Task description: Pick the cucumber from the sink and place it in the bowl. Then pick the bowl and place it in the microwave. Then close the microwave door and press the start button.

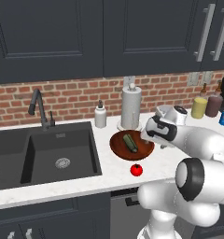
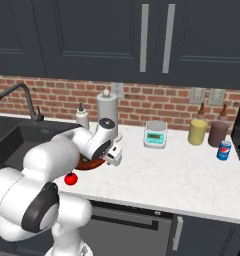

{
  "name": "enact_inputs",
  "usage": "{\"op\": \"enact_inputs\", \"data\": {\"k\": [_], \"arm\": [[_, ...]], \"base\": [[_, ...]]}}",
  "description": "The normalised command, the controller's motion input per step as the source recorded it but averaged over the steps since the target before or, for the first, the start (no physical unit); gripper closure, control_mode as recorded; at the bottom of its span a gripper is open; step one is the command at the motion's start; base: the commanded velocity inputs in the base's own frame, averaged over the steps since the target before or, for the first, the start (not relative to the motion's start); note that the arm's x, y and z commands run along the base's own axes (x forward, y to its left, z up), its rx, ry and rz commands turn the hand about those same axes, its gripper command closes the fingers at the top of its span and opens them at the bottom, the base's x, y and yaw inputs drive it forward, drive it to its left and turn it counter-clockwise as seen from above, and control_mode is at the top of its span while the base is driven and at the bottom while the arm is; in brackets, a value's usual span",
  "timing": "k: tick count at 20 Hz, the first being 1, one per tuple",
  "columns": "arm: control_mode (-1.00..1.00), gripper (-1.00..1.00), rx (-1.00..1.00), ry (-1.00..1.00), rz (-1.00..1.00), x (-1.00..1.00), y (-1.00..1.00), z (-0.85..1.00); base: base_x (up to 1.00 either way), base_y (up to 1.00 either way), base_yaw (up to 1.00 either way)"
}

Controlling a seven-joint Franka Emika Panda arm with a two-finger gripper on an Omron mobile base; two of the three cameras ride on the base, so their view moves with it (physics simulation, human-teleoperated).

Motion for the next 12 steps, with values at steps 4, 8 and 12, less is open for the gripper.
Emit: {"op": "enact_inputs", "data": {"k": [4,8,12], "arm": [[-1.0,-1.0,0.0,0.0,0.0,0.05,0.0,-0.19],[-1.0,-1.0,0.0,0.0,0.0,0.14,0.19,-0.18],[-1.0,-1.0,0.0,0.0,0.0,0.22,0.22,-0.2]], "base": [[0.0,0.0,0.0],[0.0,0.0,0.0],[0.0,0.0,0.0]]}}
